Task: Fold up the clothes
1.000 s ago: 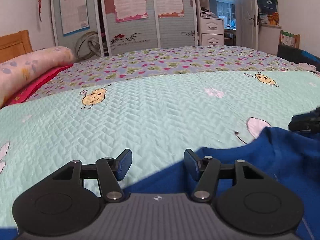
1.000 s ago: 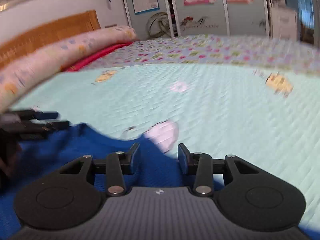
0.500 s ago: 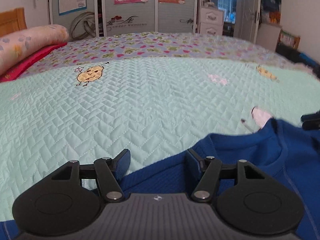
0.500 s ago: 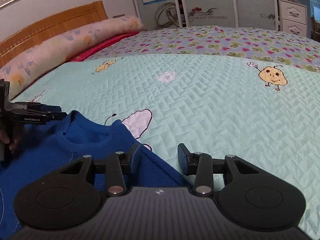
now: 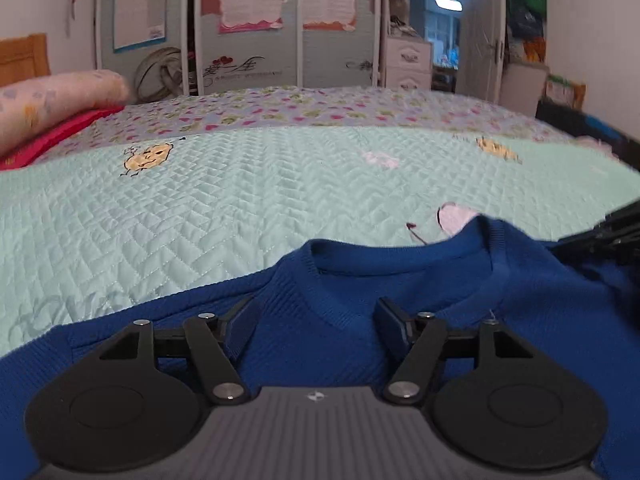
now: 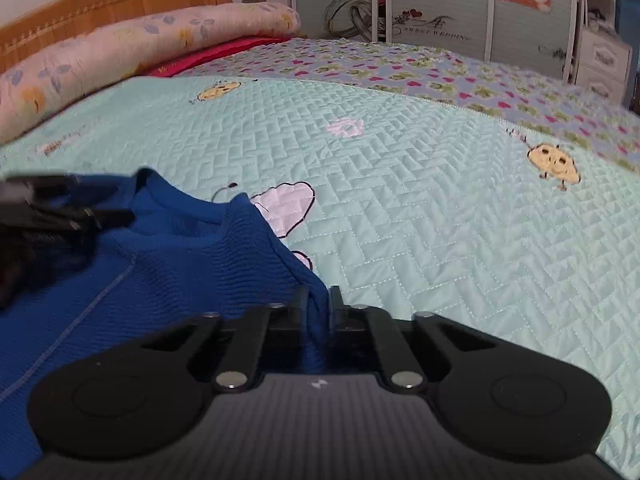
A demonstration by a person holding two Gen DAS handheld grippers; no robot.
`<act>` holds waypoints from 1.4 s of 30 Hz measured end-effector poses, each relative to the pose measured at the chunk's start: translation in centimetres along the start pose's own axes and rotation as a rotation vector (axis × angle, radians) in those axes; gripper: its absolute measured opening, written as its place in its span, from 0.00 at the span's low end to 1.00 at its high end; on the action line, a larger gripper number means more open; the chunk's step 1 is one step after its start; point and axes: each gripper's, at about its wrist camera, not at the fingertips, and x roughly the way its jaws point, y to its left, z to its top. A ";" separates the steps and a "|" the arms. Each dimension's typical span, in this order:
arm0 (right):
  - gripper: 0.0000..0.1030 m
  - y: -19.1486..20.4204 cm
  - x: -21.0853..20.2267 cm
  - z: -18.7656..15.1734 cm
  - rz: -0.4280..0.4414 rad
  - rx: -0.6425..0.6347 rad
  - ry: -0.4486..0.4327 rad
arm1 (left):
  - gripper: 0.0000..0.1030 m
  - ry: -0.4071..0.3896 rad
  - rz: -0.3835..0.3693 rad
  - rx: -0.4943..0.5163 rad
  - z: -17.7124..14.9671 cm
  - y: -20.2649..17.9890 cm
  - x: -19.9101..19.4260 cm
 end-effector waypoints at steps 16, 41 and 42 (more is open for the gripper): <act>0.16 -0.1 -0.8 0.7 -0.080 0.147 -0.080 | 0.70 -0.003 0.014 0.013 -0.3 -0.4 0.3; 0.00 -2.1 3.9 -2.7 0.175 0.596 -0.181 | 0.53 0.079 0.030 0.049 3.3 6.2 -0.9; 0.00 -2.2 3.9 -2.7 0.182 0.602 -0.182 | 0.52 0.086 0.025 0.067 3.2 6.4 -0.8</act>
